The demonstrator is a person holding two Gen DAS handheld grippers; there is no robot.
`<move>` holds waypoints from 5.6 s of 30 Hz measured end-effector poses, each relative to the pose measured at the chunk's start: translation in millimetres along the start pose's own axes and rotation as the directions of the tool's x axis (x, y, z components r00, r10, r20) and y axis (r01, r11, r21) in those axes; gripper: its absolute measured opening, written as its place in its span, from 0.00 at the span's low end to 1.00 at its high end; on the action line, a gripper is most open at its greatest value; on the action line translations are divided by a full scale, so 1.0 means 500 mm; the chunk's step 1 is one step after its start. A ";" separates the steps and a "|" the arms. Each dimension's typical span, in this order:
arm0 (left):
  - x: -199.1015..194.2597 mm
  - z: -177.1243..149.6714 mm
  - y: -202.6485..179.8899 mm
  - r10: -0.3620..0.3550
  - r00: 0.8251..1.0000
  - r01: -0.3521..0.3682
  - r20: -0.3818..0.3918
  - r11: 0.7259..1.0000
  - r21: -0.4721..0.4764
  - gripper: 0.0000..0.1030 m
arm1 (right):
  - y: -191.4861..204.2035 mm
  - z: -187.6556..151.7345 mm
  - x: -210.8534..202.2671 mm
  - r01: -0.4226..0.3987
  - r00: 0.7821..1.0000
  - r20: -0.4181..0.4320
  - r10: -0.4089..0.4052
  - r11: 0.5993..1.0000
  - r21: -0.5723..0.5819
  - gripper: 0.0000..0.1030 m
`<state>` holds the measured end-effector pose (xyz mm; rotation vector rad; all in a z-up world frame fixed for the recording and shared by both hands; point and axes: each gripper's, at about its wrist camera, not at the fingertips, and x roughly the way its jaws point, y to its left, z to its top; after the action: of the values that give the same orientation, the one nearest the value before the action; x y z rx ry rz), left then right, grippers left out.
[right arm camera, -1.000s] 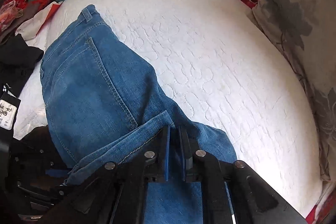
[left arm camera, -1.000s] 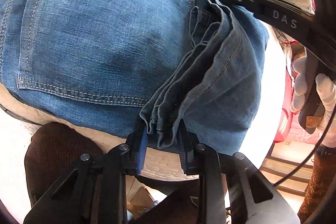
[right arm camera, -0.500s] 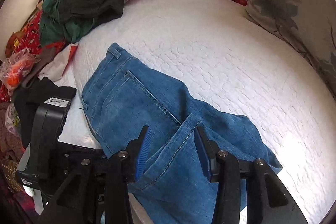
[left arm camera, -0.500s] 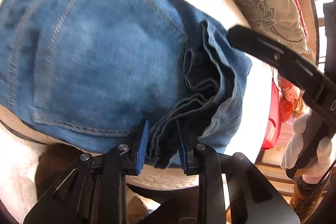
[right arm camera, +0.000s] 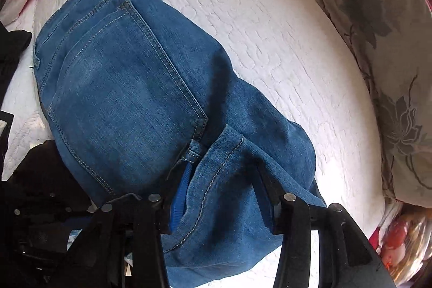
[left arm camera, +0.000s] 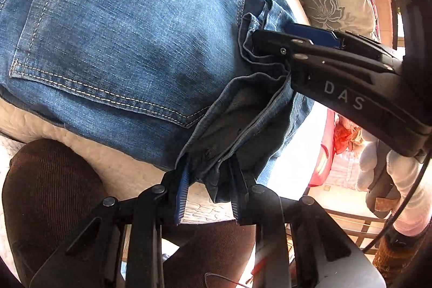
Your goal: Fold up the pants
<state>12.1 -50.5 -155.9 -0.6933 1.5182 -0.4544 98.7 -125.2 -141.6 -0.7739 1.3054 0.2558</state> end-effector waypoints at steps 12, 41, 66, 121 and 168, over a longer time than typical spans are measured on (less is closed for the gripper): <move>-0.015 0.000 0.047 -0.015 1.000 0.015 0.001 0.999 -0.051 0.20 | -0.002 0.019 -0.007 -0.132 0.991 0.027 0.130 0.987 0.091 0.39; -0.127 0.003 -0.040 -0.016 0.992 0.013 0.127 1.000 0.025 0.17 | -0.240 -0.081 -0.071 -0.373 0.907 0.340 0.249 0.850 0.373 0.28; -0.277 0.050 0.299 -0.005 0.953 0.103 0.302 0.946 -0.307 0.45 | -0.141 -0.050 -0.043 -0.570 0.804 0.464 0.372 0.705 0.421 0.60; -0.203 -0.034 -0.164 0.087 0.917 -0.247 0.390 0.890 0.382 0.22 | -0.215 -0.121 -0.158 -0.695 0.623 0.655 0.428 0.687 0.212 0.20; -0.010 -0.004 -0.074 0.338 0.941 -0.330 0.026 0.895 0.301 0.42 | -0.064 -0.561 0.091 -0.741 0.671 0.678 0.299 0.294 0.604 0.20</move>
<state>15.4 -74.6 -127.4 -0.1795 1.5147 -0.4206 -85.5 -339.0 -188.5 0.6522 0.9965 0.2584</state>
